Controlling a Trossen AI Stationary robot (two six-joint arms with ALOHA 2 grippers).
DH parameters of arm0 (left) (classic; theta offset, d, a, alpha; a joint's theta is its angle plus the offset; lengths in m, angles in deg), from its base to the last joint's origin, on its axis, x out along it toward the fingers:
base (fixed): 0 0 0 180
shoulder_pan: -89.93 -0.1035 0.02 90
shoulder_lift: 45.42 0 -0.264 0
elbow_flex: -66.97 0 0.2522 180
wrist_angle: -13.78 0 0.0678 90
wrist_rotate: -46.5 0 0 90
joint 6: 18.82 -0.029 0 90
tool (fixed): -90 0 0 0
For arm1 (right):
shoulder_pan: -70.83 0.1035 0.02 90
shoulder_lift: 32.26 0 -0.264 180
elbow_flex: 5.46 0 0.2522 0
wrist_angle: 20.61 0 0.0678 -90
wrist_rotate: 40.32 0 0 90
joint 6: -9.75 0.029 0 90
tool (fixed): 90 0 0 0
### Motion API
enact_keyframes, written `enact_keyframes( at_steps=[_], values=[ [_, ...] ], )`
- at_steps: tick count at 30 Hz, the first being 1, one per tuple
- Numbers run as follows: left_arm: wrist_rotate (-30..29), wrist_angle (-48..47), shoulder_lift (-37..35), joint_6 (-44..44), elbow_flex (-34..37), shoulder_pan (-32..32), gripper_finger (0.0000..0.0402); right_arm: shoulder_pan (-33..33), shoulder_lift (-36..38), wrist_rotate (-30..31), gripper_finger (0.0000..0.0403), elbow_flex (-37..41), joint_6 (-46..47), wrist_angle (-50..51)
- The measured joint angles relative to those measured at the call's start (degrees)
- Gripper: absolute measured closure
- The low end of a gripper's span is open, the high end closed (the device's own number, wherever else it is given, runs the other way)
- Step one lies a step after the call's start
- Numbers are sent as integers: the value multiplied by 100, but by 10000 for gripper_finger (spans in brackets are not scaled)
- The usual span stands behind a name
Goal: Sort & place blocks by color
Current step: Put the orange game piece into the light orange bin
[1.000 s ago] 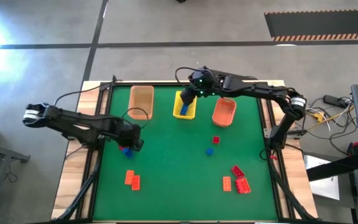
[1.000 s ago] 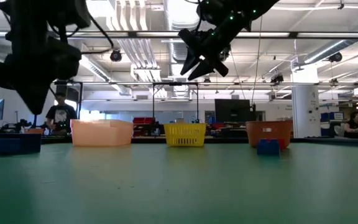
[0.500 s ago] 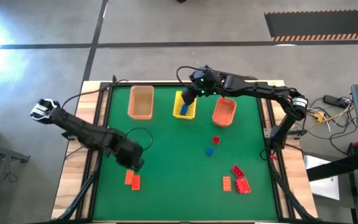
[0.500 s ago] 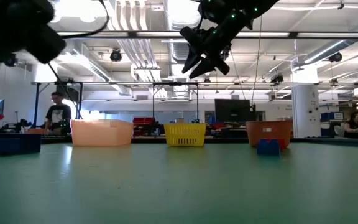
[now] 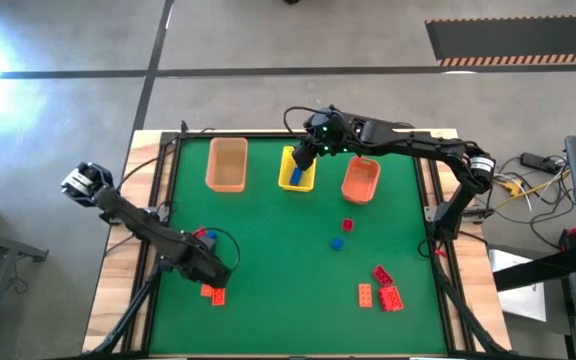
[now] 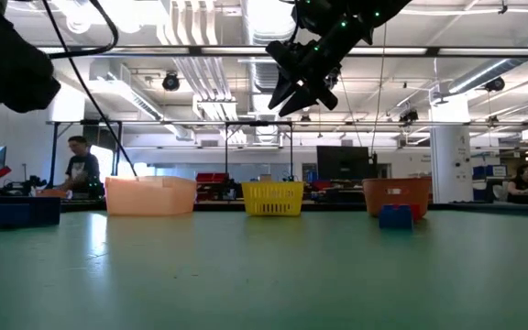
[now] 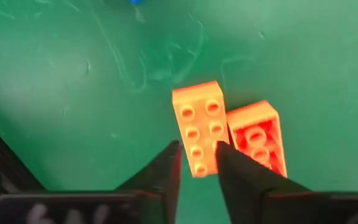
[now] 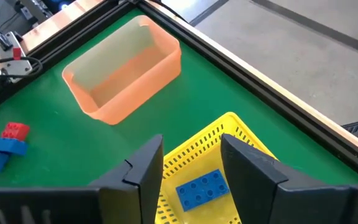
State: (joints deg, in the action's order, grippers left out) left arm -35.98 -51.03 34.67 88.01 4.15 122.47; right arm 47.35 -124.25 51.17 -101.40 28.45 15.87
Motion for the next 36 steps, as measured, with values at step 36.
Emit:
enact_keyframes(
  at_steps=[36],
  values=[
    [-419, 604, 738, 815, 302, 61, 274, 0, -2, -21, 257, 0, -93, 106]
  ],
)
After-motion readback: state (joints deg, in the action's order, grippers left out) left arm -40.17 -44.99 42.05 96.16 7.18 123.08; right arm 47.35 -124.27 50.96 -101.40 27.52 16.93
